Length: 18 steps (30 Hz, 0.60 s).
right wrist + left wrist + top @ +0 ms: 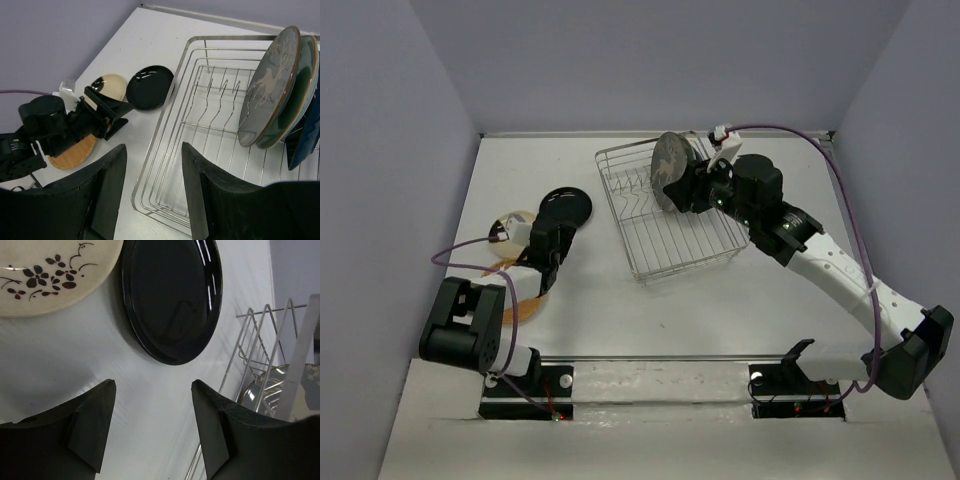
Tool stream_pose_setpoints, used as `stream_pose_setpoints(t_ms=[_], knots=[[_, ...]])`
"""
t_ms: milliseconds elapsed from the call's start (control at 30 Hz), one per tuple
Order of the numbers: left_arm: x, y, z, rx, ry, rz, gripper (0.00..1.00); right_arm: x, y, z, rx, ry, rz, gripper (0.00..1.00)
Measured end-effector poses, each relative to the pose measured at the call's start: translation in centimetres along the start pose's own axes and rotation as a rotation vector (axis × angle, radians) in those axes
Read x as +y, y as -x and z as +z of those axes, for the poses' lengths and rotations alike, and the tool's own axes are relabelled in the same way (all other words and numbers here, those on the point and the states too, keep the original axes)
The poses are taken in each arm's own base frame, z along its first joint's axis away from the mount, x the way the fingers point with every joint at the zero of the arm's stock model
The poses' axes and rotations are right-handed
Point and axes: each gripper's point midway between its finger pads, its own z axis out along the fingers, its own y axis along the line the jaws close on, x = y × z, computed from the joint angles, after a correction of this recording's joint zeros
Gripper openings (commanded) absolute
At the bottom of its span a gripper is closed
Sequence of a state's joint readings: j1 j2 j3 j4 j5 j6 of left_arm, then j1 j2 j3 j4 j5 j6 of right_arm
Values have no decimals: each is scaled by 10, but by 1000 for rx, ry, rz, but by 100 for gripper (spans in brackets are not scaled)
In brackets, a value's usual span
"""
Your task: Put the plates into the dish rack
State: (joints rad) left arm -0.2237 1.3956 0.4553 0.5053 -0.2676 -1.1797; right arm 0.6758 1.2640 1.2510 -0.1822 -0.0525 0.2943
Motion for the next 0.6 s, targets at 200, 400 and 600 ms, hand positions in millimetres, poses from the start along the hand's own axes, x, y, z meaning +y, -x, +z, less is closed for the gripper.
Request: stream_pose_setpoints(t_ms=[200, 400, 600], knots=[[14, -7, 20, -1, 59, -25, 61, 10, 19, -16, -55, 38, -7, 53], [6, -5, 35, -20, 52, -52, 50, 15, 21, -19, -60, 61, 1, 52], [10, -6, 41, -30, 69, -66, 37, 20, 20, -19, -54, 82, 13, 52]])
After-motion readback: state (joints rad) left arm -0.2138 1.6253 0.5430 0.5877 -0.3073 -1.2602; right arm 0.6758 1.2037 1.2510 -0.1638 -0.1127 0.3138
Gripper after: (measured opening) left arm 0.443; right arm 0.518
